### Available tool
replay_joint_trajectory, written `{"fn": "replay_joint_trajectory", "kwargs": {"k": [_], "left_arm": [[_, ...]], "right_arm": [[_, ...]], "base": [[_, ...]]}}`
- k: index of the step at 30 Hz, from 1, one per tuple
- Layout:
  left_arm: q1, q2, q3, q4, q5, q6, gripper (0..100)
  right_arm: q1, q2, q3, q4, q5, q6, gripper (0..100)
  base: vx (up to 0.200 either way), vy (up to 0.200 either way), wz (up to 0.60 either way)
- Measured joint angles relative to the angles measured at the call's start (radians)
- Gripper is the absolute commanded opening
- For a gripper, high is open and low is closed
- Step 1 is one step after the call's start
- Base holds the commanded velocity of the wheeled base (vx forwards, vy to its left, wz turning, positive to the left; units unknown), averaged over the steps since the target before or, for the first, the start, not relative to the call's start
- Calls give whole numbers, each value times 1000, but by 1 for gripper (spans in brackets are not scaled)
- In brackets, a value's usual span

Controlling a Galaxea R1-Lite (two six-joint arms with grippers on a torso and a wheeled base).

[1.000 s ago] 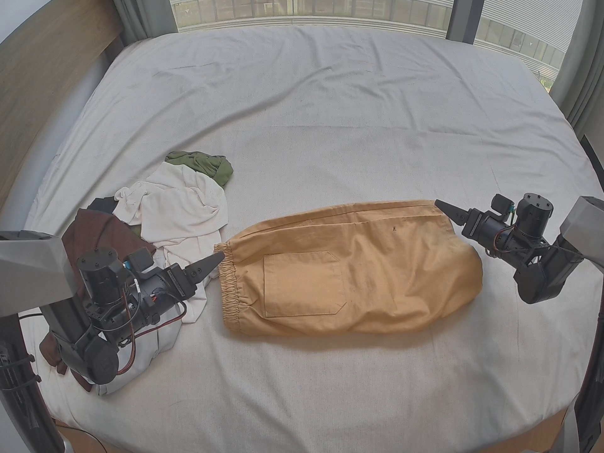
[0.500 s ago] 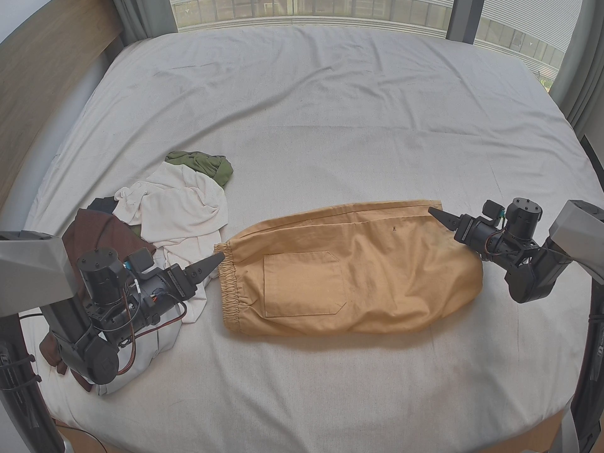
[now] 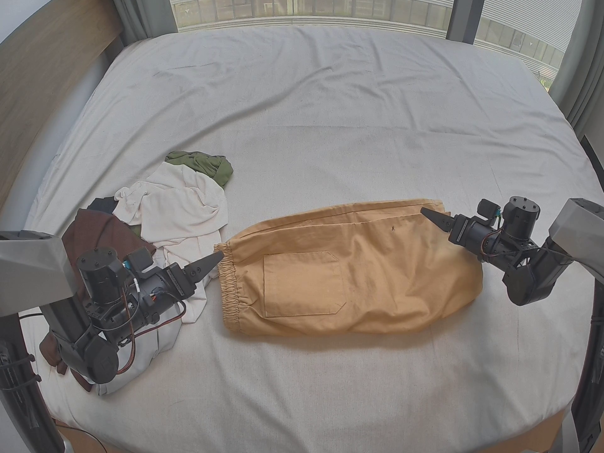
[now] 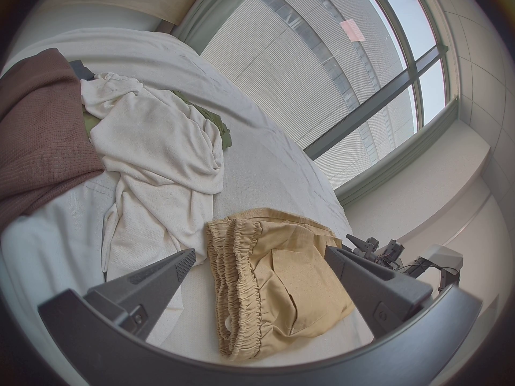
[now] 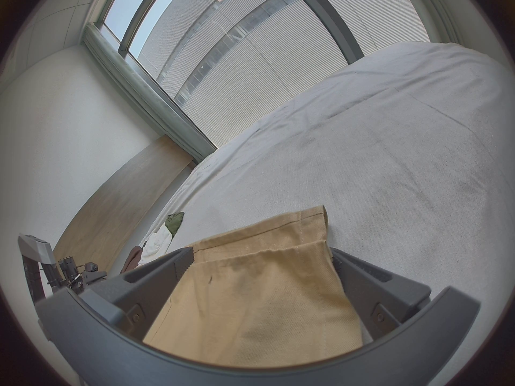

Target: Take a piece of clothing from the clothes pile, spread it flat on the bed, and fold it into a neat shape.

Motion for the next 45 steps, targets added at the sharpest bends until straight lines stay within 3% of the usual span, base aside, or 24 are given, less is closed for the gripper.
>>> {"fn": "replay_joint_trajectory", "kwargs": {"k": [22,23,45], "left_arm": [[2,0,-1,0,0,0,100],[2,0,-1,0,0,-1,100],[1,1,0,0,0,-1,100]], "right_arm": [[-2,-15,-2,3,-1,-5,100],[-4,-9,-8,3,-1,-5,0],[-36,39,-102,36,-1,-8,0]], "base": [[0,0,0],[0,0,0],[0,0,0]]}}
